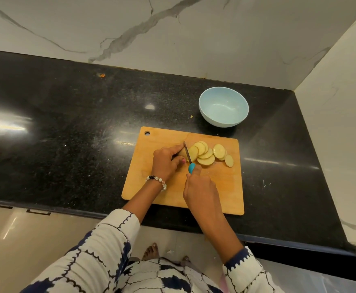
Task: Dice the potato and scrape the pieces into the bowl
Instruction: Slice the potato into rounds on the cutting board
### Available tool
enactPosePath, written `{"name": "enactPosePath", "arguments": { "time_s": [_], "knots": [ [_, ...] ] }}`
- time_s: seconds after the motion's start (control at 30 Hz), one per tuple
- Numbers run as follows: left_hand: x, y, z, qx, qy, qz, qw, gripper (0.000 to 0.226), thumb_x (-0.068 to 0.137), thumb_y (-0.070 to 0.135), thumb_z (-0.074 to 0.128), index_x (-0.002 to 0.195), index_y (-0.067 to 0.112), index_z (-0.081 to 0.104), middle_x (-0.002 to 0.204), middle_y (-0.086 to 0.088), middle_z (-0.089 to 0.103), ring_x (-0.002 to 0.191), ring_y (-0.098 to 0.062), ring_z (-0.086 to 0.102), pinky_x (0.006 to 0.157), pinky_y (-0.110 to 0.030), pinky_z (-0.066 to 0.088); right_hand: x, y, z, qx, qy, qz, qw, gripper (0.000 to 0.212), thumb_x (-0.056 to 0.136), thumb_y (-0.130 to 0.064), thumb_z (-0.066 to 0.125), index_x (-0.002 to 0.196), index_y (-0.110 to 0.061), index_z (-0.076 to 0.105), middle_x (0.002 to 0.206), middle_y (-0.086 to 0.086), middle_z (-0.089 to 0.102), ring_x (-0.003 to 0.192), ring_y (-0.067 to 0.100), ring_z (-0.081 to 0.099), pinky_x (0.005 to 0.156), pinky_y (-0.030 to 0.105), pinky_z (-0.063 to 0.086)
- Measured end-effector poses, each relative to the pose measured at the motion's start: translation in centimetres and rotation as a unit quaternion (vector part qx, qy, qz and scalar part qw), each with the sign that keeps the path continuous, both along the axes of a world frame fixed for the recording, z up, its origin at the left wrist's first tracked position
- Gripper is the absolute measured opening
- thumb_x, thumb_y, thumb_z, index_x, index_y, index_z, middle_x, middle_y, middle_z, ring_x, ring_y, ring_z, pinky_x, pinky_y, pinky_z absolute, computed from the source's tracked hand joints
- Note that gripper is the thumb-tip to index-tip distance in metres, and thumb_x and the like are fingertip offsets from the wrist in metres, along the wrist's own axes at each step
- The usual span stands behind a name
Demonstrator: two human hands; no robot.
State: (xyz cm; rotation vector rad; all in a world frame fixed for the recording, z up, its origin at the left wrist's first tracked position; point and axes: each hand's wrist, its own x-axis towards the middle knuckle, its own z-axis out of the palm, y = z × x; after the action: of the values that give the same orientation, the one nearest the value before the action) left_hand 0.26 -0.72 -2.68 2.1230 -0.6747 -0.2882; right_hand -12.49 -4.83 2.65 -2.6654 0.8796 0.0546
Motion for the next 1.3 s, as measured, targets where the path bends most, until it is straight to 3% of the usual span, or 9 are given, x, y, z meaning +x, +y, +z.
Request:
{"name": "enactPosePath", "arguments": {
  "time_s": [0.17,0.27,0.47,0.6,0.8,0.87,1.03,1.17,1.3],
  "knots": [
    [0.2,0.1,-0.1,-0.006,0.013,0.005,1.000,0.044,0.075,0.006,0.073,0.118,0.007,0.062,0.115,-0.013,0.066,0.108,-0.022,0.062,0.098,-0.027,0.045,0.7,0.1,0.4,-0.018,0.009,0.014,1.000,0.042,0.101,-0.014,0.031,0.139,0.001,0.027,0.094,0.011,0.061,0.079,0.023,0.061,0.058,0.026,0.035],
    [0.3,0.1,-0.2,-0.001,0.016,0.013,1.000,0.045,0.073,0.007,0.074,0.117,0.009,0.063,0.108,-0.015,0.068,0.099,-0.022,0.064,0.093,-0.025,0.047,1.5,-0.3,0.7,-0.011,0.013,0.023,1.000,0.032,0.100,-0.011,0.032,0.129,0.001,0.038,0.098,0.012,0.061,0.081,0.024,0.061,0.060,0.027,0.039],
    [0.1,0.2,0.1,-0.010,-0.004,0.013,1.000,0.043,0.074,0.003,0.073,0.116,0.007,0.064,0.107,-0.016,0.069,0.097,-0.024,0.064,0.089,-0.022,0.046,3.1,-0.1,0.7,-0.014,0.018,0.050,0.999,0.032,0.100,-0.009,0.034,0.129,0.003,0.041,0.112,0.016,0.052,0.088,0.026,0.060,0.062,0.026,0.036],
    [-0.3,0.2,-0.1,-0.012,-0.027,0.019,0.999,0.041,0.072,0.002,0.073,0.113,0.007,0.065,0.102,-0.016,0.070,0.091,-0.026,0.064,0.081,-0.021,0.045,2.1,0.5,-0.5,-0.005,0.021,0.031,0.999,0.034,0.100,-0.009,0.032,0.132,0.004,0.034,0.103,0.014,0.059,0.083,0.024,0.061,0.060,0.026,0.036],
    [-0.2,0.1,0.1,-0.002,-0.028,0.016,0.999,0.040,0.074,0.008,0.074,0.113,0.006,0.066,0.106,-0.014,0.069,0.095,-0.025,0.064,0.083,-0.017,0.042,-2.6,2.4,-2.3,0.038,0.068,0.010,0.997,0.056,0.101,-0.013,0.034,0.146,0.001,0.004,0.102,0.012,0.059,0.077,0.019,0.049,0.065,0.027,0.035],
    [-0.2,0.1,0.2,-0.002,-0.021,0.014,1.000,0.041,0.075,0.009,0.074,0.115,0.007,0.065,0.110,-0.013,0.068,0.100,-0.023,0.063,0.086,-0.016,0.041,-4.1,2.5,-2.4,0.018,0.062,0.024,0.998,0.054,0.103,-0.018,0.029,0.148,-0.002,0.005,0.103,0.010,0.059,0.076,0.018,0.046,0.065,0.027,0.033],
    [-0.4,0.2,0.4,0.008,-0.030,0.008,0.999,0.045,0.077,0.021,0.073,0.119,0.011,0.062,0.110,-0.010,0.068,0.098,-0.021,0.062,0.086,-0.024,0.045,-3.7,-0.3,-3.5,0.021,0.041,0.013,0.999,0.052,0.104,-0.028,0.022,0.150,-0.008,0.008,0.102,0.011,0.059,0.086,0.024,0.058,0.065,0.030,0.038],
    [-0.8,0.2,0.6,0.000,-0.050,0.020,0.999,0.046,0.078,0.028,0.073,0.119,0.010,0.063,0.104,-0.006,0.071,0.089,-0.016,0.063,0.080,-0.023,0.045,-3.1,-2.2,-3.2,0.010,0.019,0.009,1.000,0.054,0.103,-0.037,0.020,0.150,-0.012,0.011,0.090,0.005,0.055,0.075,0.016,0.053,0.062,0.027,0.038],
    [-0.8,0.5,0.7,0.006,-0.039,0.015,0.999,0.045,0.077,0.022,0.072,0.119,0.010,0.062,0.102,-0.006,0.071,0.084,-0.011,0.061,0.079,-0.022,0.047,-2.9,-3.1,-3.1,0.035,-0.019,-0.005,0.999,0.052,0.102,-0.038,0.027,0.148,-0.014,0.022,0.078,0.000,0.055,0.067,0.011,0.054,0.057,0.025,0.042]
  ]
}}
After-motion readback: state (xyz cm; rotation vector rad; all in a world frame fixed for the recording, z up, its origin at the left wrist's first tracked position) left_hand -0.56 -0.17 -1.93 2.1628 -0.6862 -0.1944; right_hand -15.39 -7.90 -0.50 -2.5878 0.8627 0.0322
